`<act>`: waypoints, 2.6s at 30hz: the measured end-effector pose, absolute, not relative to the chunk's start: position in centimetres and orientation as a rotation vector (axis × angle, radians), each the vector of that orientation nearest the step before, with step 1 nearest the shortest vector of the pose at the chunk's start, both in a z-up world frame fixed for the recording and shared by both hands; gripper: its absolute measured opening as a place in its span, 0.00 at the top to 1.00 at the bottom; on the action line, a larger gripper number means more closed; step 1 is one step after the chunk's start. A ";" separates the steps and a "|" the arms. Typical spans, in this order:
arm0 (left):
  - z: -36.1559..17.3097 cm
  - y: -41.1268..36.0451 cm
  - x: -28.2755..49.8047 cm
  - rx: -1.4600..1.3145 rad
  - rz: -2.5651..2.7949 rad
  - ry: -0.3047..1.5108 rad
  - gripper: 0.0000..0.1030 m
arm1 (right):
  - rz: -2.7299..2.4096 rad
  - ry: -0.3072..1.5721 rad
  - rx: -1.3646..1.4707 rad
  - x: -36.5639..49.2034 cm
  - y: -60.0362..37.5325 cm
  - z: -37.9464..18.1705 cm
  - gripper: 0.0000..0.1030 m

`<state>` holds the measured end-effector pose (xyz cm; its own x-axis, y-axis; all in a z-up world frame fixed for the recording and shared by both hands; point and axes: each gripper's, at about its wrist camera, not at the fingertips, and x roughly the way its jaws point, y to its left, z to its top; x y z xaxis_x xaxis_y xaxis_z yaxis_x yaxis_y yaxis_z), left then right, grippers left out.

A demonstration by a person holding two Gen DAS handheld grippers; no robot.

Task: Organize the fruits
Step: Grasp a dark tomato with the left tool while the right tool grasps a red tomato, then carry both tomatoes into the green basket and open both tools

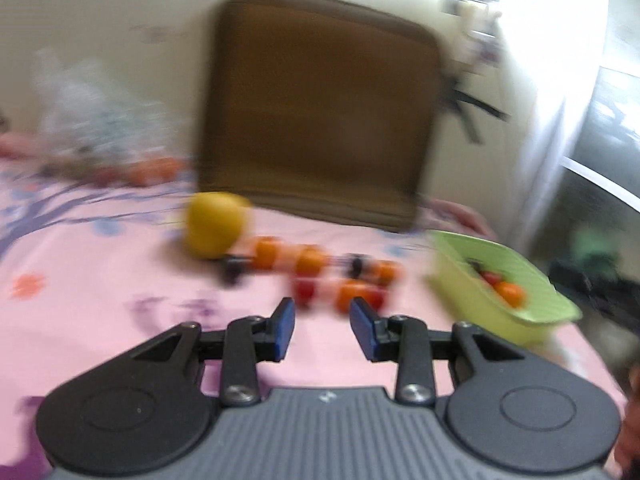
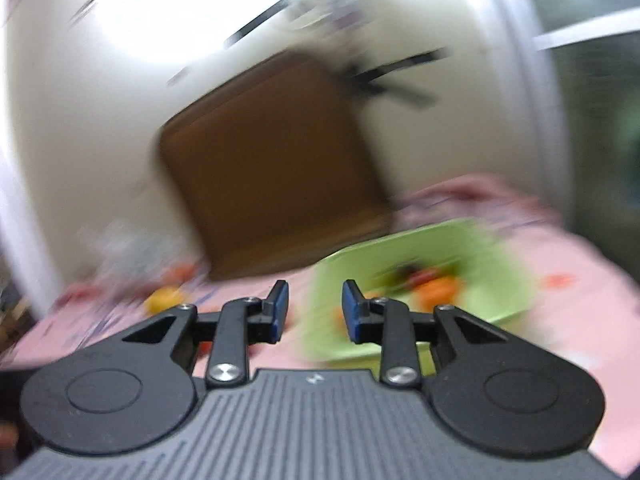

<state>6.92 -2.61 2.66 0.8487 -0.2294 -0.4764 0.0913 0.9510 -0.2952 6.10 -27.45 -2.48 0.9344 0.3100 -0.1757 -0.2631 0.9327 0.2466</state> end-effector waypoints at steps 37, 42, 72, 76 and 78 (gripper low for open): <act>-0.2 -1.2 9.8 -0.337 -0.302 0.647 0.75 | 0.411 0.317 -0.329 6.1 -16.1 -6.8 0.71; -0.1 -5.8 5.3 -0.248 -0.419 0.632 0.74 | 0.372 0.330 -0.276 2.4 -19.5 -7.7 0.71; 5.3 -15.7 7.0 -0.073 -0.522 0.465 0.74 | 0.164 0.136 0.006 3.6 -29.2 -4.5 0.70; 5.4 -18.4 9.8 -0.065 -0.536 0.483 0.73 | 0.093 0.135 0.017 6.0 -31.1 -4.1 0.69; 5.0 -19.5 10.6 -0.047 -0.519 0.490 0.73 | 0.062 0.143 0.010 6.8 -31.5 -4.5 0.68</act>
<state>10.56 -19.54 5.00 0.7558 -0.4870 -0.4377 0.4650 0.8698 -0.1647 6.83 -31.48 -4.48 0.9879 0.0624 -0.1423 -0.0609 0.9980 0.0146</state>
